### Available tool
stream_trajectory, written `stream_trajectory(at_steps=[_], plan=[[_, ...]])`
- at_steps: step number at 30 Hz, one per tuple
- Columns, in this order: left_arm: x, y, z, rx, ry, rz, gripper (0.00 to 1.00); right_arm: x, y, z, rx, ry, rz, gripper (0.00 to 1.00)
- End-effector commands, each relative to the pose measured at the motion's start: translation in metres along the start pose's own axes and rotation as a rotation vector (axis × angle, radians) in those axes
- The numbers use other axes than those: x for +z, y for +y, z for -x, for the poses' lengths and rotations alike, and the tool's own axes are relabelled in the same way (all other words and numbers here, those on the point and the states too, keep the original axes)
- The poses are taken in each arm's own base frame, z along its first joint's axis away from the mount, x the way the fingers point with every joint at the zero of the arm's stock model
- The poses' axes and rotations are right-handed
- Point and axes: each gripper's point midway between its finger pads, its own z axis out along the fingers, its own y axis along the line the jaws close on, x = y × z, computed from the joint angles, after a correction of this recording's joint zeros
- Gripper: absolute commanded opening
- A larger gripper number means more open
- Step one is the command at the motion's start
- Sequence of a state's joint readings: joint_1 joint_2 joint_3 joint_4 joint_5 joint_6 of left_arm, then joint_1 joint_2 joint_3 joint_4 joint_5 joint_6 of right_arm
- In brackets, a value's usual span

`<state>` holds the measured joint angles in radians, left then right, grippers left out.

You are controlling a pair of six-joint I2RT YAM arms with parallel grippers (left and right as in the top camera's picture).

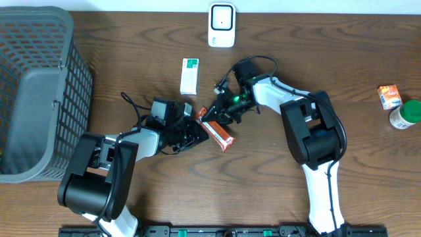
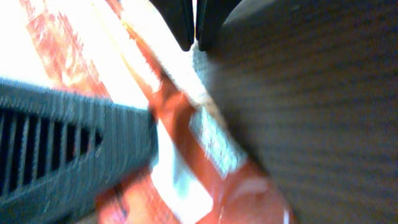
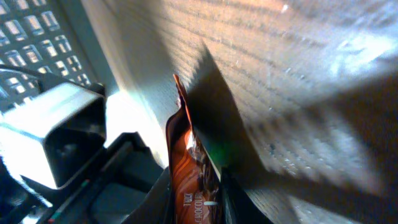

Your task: Scan the item barcode

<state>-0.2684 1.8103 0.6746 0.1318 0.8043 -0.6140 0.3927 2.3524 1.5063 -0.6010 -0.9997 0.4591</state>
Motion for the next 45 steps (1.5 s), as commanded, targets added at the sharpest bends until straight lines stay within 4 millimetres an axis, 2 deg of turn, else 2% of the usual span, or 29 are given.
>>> stream_trajectory(at_steps=[1, 6, 9, 14, 19, 22, 24, 28, 32, 34, 35, 45], plan=[[0.002, 0.019, -0.010, -0.003, 0.022, 0.049, 0.07, -0.001, -0.181, -0.002, 0.301, -0.105, -0.531, 0.09], [0.000, 0.012, -0.011, 0.026, 0.025, 0.025, 0.07, -0.009, -0.180, 0.012, 0.281, -0.151, -0.524, 0.06], [-0.001, 0.011, -0.010, 0.030, 0.022, 0.023, 0.07, -0.014, -0.186, 0.018, 0.283, -0.187, -0.566, 0.06], [-0.001, 0.004, -0.014, 0.018, 0.047, -0.015, 0.07, -0.033, -0.208, 0.027, 0.441, -0.331, -0.700, 0.09], [-0.006, -0.013, -0.017, -0.042, 0.068, -0.078, 0.07, -0.039, -0.213, 0.032, 0.510, -0.413, -0.744, 0.09], [-0.018, -0.033, -0.010, -0.006, 0.025, -0.113, 0.07, -0.040, -0.215, 0.032, 0.519, -0.424, -0.759, 0.12], [-0.030, -0.050, -0.006, 0.043, -0.013, -0.142, 0.07, -0.043, -0.217, 0.033, 0.531, -0.444, -0.778, 0.17], [-0.057, -0.084, 0.001, 0.143, -0.101, -0.191, 0.07, -0.049, -0.221, 0.038, 0.528, -0.476, -0.796, 0.15], [-0.077, -0.103, 0.006, 0.195, -0.182, -0.209, 0.07, -0.051, -0.223, 0.035, 0.539, -0.469, -0.801, 0.17], [-0.081, -0.107, 0.007, 0.204, -0.198, -0.213, 0.07, -0.051, -0.223, 0.034, 0.540, -0.465, -0.803, 0.24], [-0.081, -0.107, 0.006, 0.204, -0.199, -0.213, 0.08, -0.051, -0.223, 0.033, 0.541, -0.462, -0.804, 0.24], [-0.078, -0.100, 0.006, 0.190, -0.196, -0.183, 0.07, -0.040, -0.218, 0.015, 0.578, -0.374, -0.779, 0.21]])
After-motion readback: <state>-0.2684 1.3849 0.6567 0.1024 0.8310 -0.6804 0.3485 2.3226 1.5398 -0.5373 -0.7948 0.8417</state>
